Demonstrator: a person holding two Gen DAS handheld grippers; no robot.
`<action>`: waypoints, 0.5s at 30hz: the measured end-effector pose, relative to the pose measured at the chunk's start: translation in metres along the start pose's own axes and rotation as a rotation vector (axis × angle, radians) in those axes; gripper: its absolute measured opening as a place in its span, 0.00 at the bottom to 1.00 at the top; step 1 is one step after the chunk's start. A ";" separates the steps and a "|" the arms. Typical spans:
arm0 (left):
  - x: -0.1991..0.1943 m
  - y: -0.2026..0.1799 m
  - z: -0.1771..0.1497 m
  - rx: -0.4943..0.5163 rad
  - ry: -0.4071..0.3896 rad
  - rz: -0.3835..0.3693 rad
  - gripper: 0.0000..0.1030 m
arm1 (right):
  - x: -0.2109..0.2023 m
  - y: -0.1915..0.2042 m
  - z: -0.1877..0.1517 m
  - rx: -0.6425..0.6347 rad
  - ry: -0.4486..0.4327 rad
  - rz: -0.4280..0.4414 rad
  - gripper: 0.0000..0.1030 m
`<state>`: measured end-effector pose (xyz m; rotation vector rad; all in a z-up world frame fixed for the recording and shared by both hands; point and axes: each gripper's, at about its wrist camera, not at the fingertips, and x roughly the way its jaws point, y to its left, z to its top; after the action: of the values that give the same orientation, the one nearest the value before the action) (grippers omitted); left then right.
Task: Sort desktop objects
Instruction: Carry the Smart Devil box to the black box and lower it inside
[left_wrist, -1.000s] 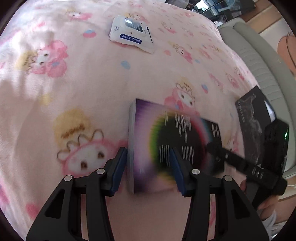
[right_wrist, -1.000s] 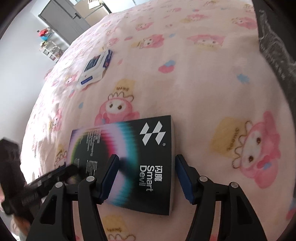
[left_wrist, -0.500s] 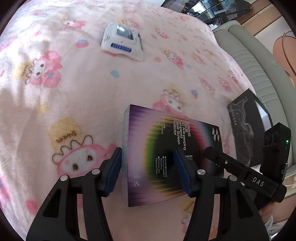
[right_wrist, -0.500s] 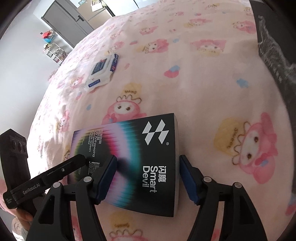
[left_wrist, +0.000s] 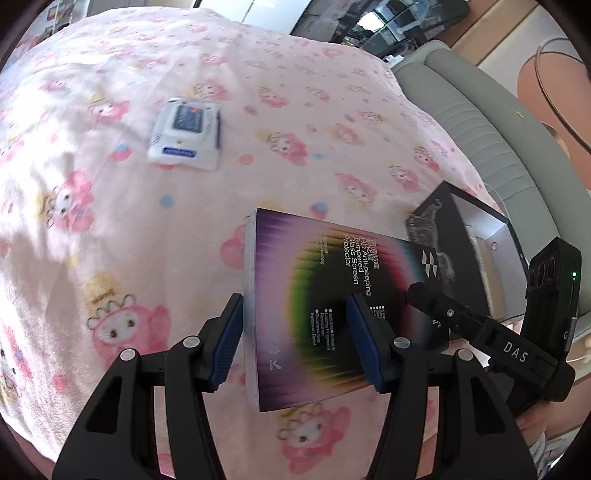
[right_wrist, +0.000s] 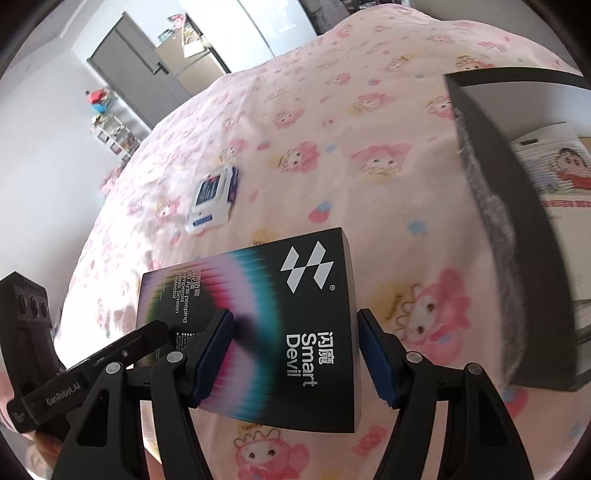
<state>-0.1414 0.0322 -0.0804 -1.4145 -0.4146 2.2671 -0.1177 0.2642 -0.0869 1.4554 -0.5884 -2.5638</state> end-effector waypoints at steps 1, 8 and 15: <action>0.000 -0.006 0.003 0.007 0.000 -0.006 0.56 | -0.005 -0.001 0.003 -0.002 -0.006 -0.007 0.64; 0.001 -0.051 0.022 0.063 0.001 -0.052 0.56 | -0.047 -0.021 0.026 0.013 -0.079 -0.059 0.64; 0.011 -0.103 0.037 0.141 0.008 -0.101 0.56 | -0.086 -0.051 0.043 0.050 -0.142 -0.098 0.64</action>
<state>-0.1578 0.1260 -0.0246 -1.3020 -0.3107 2.1643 -0.1054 0.3486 -0.0190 1.3582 -0.6191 -2.7652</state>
